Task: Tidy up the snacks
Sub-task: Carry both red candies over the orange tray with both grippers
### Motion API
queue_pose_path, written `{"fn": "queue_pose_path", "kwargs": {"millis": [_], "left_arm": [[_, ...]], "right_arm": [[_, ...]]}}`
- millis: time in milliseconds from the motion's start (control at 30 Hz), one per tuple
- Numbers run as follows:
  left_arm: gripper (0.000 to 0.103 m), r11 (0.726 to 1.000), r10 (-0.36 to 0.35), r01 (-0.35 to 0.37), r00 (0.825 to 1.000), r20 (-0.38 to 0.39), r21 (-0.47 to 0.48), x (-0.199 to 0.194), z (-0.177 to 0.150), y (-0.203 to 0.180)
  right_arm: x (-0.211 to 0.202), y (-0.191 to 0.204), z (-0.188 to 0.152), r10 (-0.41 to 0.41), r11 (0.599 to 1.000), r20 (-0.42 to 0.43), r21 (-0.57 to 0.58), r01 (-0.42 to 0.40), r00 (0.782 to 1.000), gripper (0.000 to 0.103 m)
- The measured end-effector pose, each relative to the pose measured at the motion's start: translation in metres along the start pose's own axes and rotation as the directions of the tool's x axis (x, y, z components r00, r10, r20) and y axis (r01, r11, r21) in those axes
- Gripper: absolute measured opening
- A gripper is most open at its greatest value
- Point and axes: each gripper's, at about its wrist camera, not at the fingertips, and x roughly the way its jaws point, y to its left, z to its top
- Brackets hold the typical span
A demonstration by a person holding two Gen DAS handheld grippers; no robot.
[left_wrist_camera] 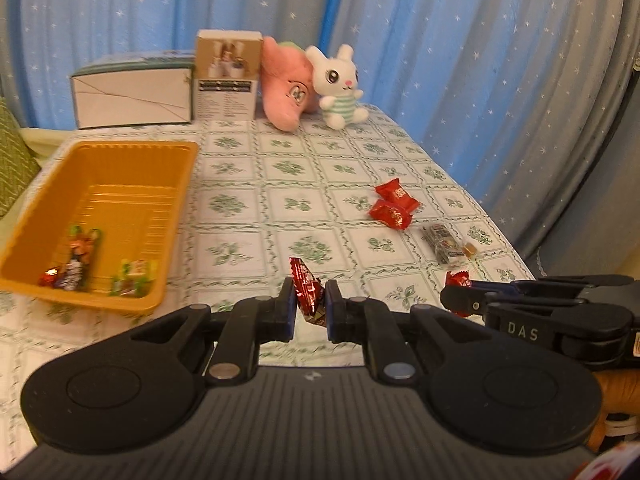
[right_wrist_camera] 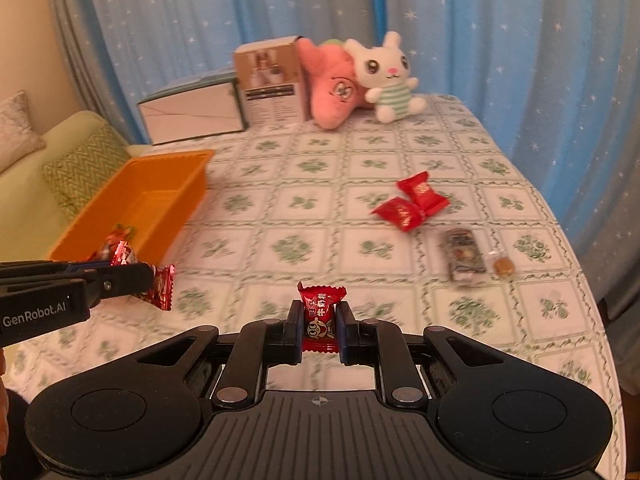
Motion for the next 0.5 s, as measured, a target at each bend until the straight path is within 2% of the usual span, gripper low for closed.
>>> {"fn": "queue_pose_path", "kwargs": {"millis": [267, 500], "left_arm": [[0.012, 0.999, 0.054, -0.054, 0.998, 0.033, -0.003, -0.046, -0.011, 0.018], [0.012, 0.995, 0.101, -0.100, 0.993, 0.056, -0.020, -0.070, -0.012, 0.036]], "right_arm": [[-0.020, 0.041, -0.006, 0.047, 0.997, 0.011, -0.054, -0.047, 0.999, 0.016], [-0.027, 0.071, -0.004, 0.089, 0.992, 0.025, -0.093, -0.086, 0.996, 0.016]]}}
